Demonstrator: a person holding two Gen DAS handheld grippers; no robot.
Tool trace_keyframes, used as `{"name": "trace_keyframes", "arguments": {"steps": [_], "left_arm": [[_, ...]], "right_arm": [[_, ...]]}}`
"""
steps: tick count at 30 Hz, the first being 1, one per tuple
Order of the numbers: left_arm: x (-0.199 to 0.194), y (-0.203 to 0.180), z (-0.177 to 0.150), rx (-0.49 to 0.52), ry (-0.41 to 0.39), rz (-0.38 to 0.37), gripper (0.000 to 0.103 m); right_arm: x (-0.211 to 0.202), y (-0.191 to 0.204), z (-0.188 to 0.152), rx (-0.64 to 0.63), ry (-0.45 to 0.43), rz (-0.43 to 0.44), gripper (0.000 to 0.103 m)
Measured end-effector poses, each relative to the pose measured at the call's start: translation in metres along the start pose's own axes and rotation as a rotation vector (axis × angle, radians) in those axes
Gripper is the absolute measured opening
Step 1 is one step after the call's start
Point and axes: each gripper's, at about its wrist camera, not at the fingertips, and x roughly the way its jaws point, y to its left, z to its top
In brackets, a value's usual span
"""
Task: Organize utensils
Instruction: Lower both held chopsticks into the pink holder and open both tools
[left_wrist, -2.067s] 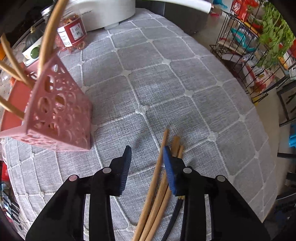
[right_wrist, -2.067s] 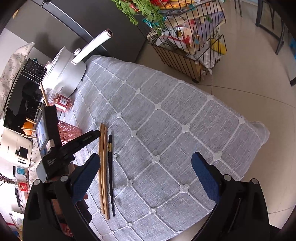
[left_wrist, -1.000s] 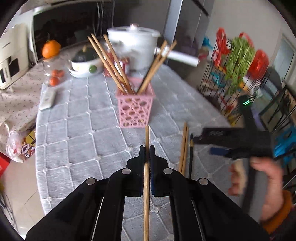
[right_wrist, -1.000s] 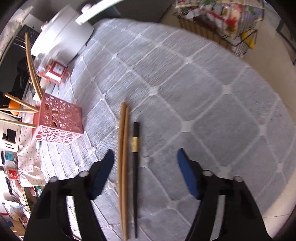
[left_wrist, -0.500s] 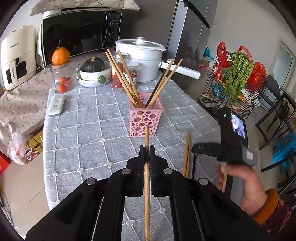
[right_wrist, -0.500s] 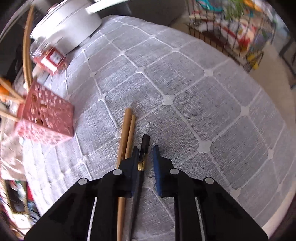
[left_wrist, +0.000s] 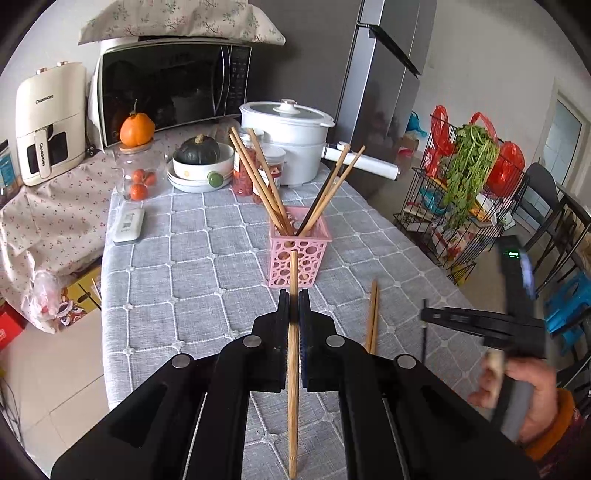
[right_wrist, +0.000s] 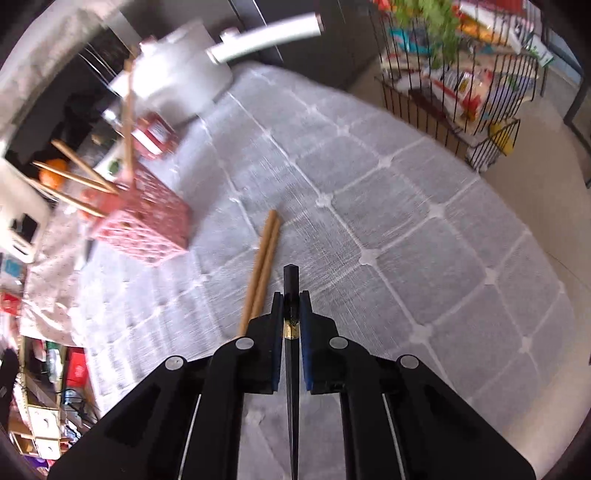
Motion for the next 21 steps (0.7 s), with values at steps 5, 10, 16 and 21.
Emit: {"name": "trace_keyframes", "arguments": {"steps": [5, 10, 16, 21], "left_arm": [[-0.010, -0.006, 0.002, 0.002, -0.030, -0.002, 0.004], [-0.021, -0.013, 0.012, -0.021, -0.075, -0.006, 0.004], [-0.030, -0.021, 0.050, -0.054, -0.141, -0.009, 0.004], [-0.031, -0.034, 0.090, -0.048, -0.183, -0.014, 0.004]], "right_arm": [[-0.051, 0.001, -0.004, -0.028, -0.092, 0.078, 0.009], [-0.084, 0.004, -0.004, -0.052, -0.171, 0.124, 0.008], [-0.107, -0.001, 0.003, -0.030, -0.213, 0.183, 0.008], [-0.103, -0.011, 0.012, -0.032, -0.193, 0.148, 0.008]]}}
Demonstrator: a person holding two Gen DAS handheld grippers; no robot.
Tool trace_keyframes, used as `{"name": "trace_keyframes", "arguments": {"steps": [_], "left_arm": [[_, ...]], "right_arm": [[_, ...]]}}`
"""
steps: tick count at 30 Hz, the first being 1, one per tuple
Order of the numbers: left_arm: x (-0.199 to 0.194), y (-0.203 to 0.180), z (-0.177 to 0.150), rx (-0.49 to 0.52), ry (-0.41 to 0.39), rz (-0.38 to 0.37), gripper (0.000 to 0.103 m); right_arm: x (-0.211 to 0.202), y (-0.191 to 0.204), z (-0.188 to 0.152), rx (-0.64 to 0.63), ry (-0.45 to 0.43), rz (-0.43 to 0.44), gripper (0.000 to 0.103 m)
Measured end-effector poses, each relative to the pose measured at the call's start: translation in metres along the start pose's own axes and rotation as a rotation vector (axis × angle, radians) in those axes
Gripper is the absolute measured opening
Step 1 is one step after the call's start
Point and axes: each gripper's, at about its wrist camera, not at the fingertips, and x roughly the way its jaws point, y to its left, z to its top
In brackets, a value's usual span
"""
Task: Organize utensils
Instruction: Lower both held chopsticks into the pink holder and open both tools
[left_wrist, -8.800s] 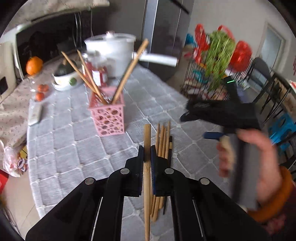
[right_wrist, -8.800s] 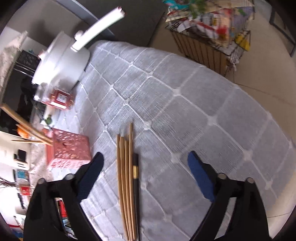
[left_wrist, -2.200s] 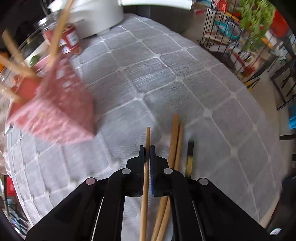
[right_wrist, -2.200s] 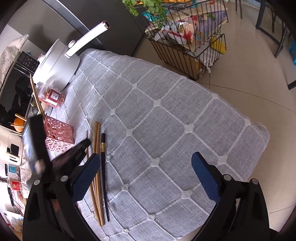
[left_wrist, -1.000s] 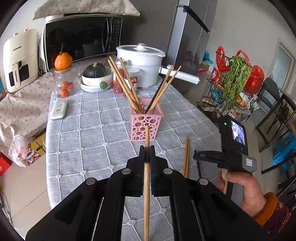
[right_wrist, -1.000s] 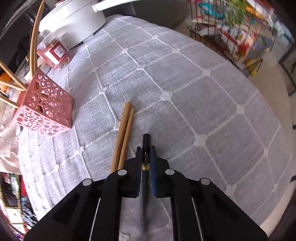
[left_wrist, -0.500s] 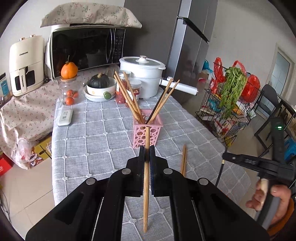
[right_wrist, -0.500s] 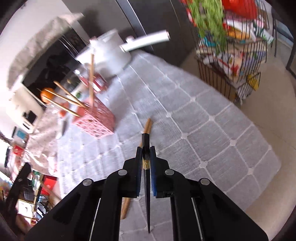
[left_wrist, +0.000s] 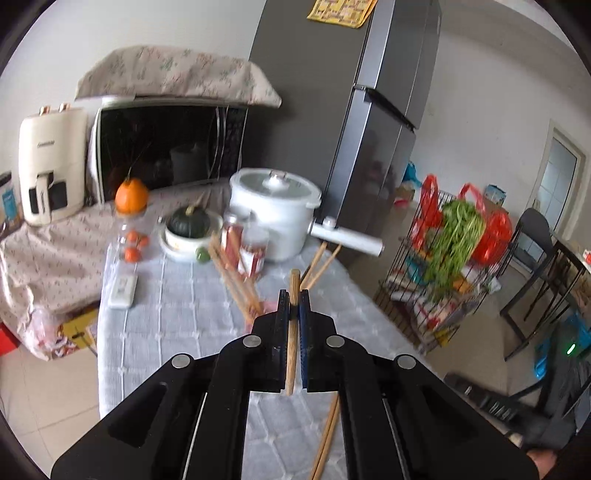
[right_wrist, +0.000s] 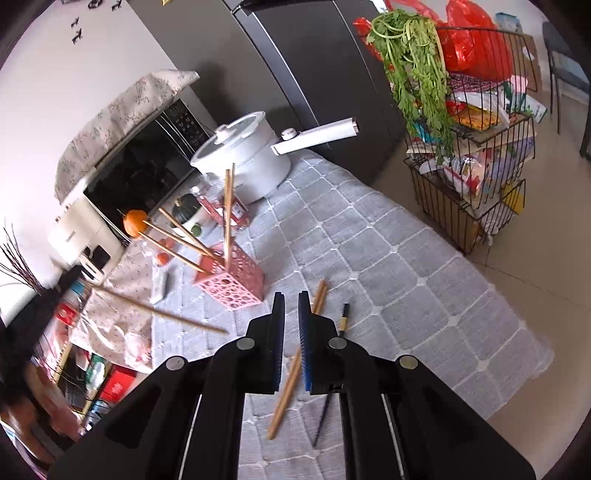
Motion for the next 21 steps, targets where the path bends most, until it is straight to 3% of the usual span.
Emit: {"name": "trace_keyframes", "arguments": {"steps": [2, 7, 14, 18, 19, 20, 21], "left_arm": [[-0.001, -0.007, 0.010, 0.015, -0.021, 0.005, 0.004], [0.002, -0.018, 0.016, 0.047, -0.031, 0.005, 0.004], [0.010, -0.020, 0.015, 0.063, -0.013, -0.009, 0.004], [0.011, -0.018, 0.016, 0.069, -0.014, -0.008, 0.004], [0.011, -0.016, 0.016, 0.068, -0.015, -0.008, 0.004], [0.012, -0.014, 0.016, 0.066, -0.016, -0.008, 0.004], [0.013, -0.012, 0.016, 0.062, -0.016, -0.007, 0.004]], "right_arm": [[0.023, -0.018, 0.003, 0.026, 0.076, -0.030, 0.010], [0.118, -0.047, -0.008, 0.118, 0.365, -0.073, 0.013], [0.178, -0.037, -0.011, 0.110, 0.416, -0.169, 0.014], [0.192, -0.032, -0.010, 0.092, 0.404, -0.197, 0.030], [0.193, -0.030, -0.009, 0.078, 0.397, -0.203, 0.029], [0.194, -0.029, -0.010, 0.058, 0.389, -0.221, 0.015], [0.195, -0.029, -0.012, 0.046, 0.385, -0.231, 0.008]]}}
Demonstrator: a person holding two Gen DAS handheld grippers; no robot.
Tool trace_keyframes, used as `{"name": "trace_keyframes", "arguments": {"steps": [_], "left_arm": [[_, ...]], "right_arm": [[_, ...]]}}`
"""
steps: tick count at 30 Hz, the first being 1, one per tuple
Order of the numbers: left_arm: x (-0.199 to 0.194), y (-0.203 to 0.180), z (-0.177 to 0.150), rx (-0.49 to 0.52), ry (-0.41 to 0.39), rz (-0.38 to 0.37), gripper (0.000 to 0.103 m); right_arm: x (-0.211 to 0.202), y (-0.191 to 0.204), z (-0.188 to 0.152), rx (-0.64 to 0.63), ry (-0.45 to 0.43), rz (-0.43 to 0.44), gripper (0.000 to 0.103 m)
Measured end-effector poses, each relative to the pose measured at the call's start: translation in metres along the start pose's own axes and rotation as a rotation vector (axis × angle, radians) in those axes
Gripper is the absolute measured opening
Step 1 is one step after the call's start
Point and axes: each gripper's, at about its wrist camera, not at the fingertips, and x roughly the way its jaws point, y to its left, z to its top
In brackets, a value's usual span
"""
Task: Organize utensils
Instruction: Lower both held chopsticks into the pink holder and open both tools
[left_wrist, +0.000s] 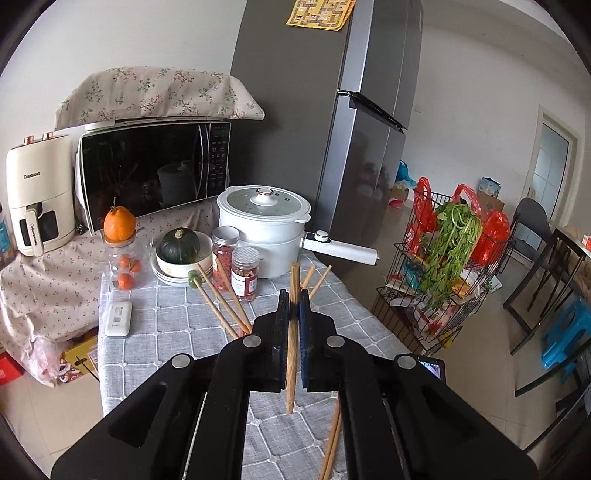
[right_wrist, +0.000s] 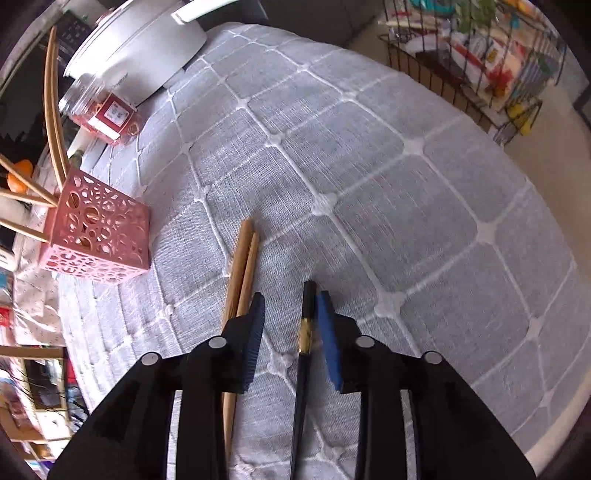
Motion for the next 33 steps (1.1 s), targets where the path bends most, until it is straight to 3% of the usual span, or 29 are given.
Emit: {"name": "trace_keyframes", "arguments": {"steps": [6, 12, 17, 23, 25, 27, 33], "left_arm": [[0.002, 0.015, 0.006, -0.036, -0.009, 0.011, 0.004], [-0.002, 0.022, 0.026, -0.072, -0.049, 0.025, 0.004], [0.005, 0.024, 0.048, -0.086, -0.093, 0.060, 0.004], [0.038, 0.027, 0.061, -0.107, -0.081, 0.113, 0.005], [0.055, 0.028, 0.058, -0.103, -0.044, 0.144, 0.005], [0.069, 0.034, 0.051, -0.132, 0.008, 0.162, 0.023], [0.038, 0.061, 0.018, -0.210, -0.032, 0.166, 0.028]], "right_arm": [[-0.021, -0.005, -0.007, 0.029, -0.046, 0.049, 0.007], [-0.113, 0.001, -0.026, 0.004, -0.235, 0.198, 0.007], [-0.162, 0.005, -0.033, -0.010, -0.343, 0.283, 0.007], [-0.188, 0.002, -0.028, 0.012, -0.390, 0.358, 0.007], [-0.190, 0.000, -0.026, 0.018, -0.395, 0.371, 0.007], [-0.193, -0.002, -0.028, 0.023, -0.396, 0.381, 0.007], [-0.210, -0.002, -0.028, 0.037, -0.443, 0.399, 0.007]]}}
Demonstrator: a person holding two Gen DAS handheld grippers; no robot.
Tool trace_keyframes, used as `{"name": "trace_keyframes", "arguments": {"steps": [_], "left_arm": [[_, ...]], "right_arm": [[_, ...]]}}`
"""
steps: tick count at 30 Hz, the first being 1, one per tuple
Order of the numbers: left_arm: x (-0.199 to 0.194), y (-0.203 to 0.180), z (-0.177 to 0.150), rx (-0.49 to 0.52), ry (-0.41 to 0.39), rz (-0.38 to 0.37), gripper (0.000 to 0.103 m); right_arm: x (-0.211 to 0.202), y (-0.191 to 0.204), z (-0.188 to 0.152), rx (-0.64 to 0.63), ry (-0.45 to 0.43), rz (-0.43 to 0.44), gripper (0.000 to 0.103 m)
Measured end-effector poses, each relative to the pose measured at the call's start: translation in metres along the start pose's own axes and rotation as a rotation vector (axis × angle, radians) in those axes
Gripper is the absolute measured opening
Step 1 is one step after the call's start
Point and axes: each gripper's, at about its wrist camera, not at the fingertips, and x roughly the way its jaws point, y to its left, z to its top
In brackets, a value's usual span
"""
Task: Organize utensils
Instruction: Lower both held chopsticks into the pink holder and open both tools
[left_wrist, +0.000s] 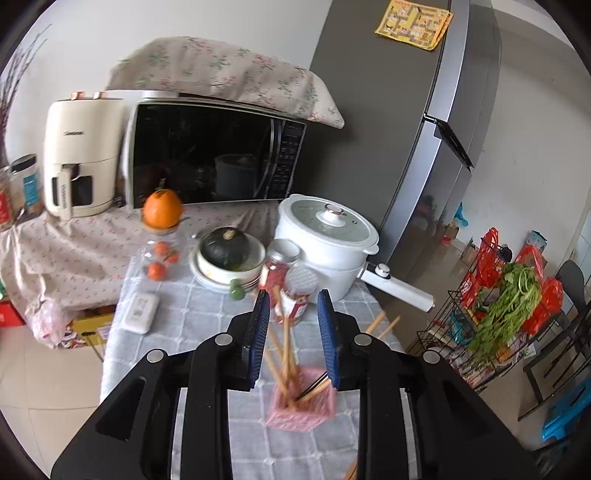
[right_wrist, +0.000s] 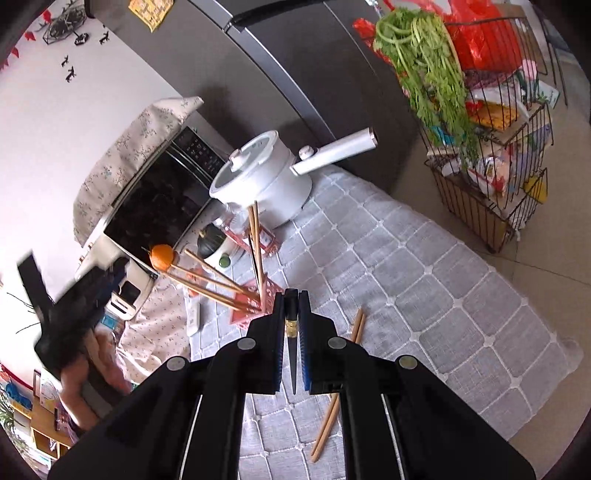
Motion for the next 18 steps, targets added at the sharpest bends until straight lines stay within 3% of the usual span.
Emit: {"name": "trace_keyframes", "arguments": {"steps": [3, 8, 13, 18], "left_arm": [[-0.016, 0.017, -0.031, -0.004, 0.029, 0.015, 0.045], [-0.015, 0.037, -0.084, 0.007, 0.118, 0.058, 0.046], [-0.012, 0.048, -0.082, -0.008, 0.139, 0.046, 0.046], [-0.017, 0.061, -0.076, -0.038, 0.128, 0.038, 0.048]], "right_arm": [[-0.006, 0.015, 0.010, -0.021, -0.056, 0.000, 0.007], [-0.008, 0.066, 0.034, -0.097, -0.152, 0.017, 0.007], [0.012, 0.114, 0.048, -0.172, -0.220, -0.016, 0.007], [0.056, 0.122, 0.047, -0.181, -0.198, -0.068, 0.007]]}}
